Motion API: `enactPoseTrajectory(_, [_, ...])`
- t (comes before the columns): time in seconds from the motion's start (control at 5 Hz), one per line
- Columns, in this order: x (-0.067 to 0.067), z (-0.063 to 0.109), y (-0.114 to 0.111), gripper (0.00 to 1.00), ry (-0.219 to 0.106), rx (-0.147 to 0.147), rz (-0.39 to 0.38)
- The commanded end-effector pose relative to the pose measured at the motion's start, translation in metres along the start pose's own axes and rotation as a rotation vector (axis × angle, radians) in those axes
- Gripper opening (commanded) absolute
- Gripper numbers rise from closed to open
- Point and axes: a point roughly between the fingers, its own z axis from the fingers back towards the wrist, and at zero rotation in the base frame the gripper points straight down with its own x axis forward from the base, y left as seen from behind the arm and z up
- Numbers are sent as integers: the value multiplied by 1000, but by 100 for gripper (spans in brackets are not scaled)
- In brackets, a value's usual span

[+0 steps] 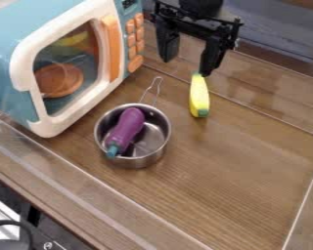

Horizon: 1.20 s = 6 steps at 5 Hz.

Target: Put the banana in the silver pot

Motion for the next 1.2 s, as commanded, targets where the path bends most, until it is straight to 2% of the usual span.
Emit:
enactPoseTrajectory(0.0, [2,-14,1,100,26,-5,32])
enactPoseTrajectory(0.4, [13,-36,2,100,18,-16,83])
enactPoseTrajectory(1.0, [26,-51,7,100,-1,-26,141])
